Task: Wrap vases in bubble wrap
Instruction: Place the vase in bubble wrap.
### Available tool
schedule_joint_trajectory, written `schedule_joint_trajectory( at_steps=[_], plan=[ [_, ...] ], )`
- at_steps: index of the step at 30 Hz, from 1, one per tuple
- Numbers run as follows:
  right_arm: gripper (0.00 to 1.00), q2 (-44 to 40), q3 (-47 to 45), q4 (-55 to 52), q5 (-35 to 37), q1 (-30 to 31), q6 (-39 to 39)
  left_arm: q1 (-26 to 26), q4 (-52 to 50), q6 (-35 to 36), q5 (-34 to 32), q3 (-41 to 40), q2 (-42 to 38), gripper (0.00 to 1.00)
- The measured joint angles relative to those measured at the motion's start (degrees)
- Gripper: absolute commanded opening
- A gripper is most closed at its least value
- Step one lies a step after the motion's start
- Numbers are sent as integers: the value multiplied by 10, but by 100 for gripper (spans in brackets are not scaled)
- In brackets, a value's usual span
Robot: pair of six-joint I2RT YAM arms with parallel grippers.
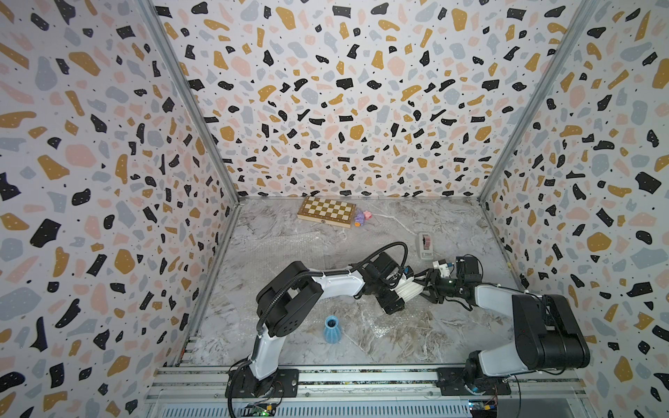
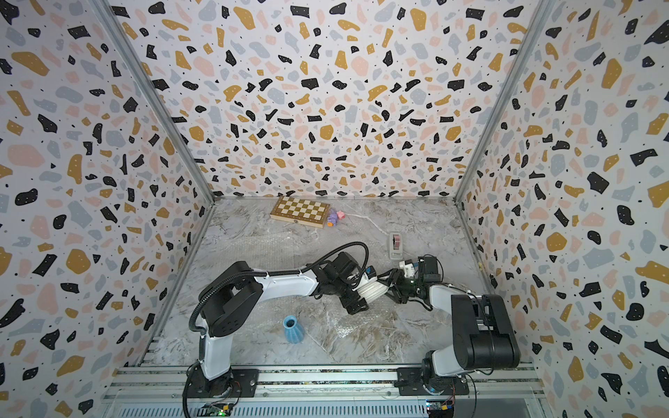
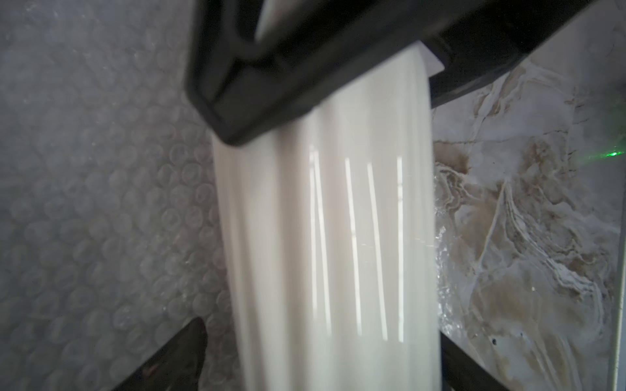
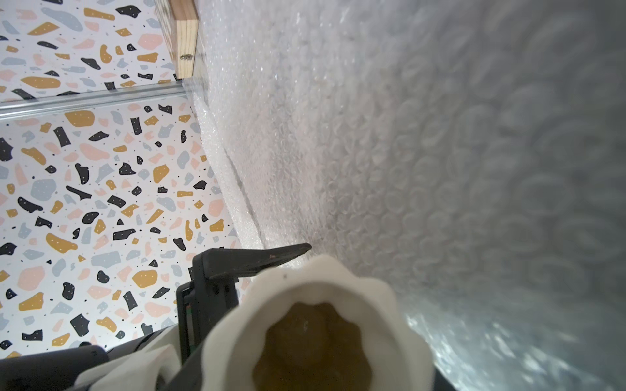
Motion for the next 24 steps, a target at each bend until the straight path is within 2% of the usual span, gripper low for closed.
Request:
schedule_joint_trajectory(
  at_steps=[6, 11, 19, 24],
  plan=[
    [76, -21, -1, -53, 31, -15, -24, 0, -4, 12, -10, 1, 0, 89],
    [78, -76, 0, -116, 57, -27, -51, 0, -22, 18, -18, 10, 0, 89],
    [68, -217, -26, -219, 128, -20, -89, 0, -24, 16, -25, 10, 0, 86],
    [64, -225, -86, -222, 136, 25, -60, 0, -23, 12, -20, 10, 0, 87]
  ],
)
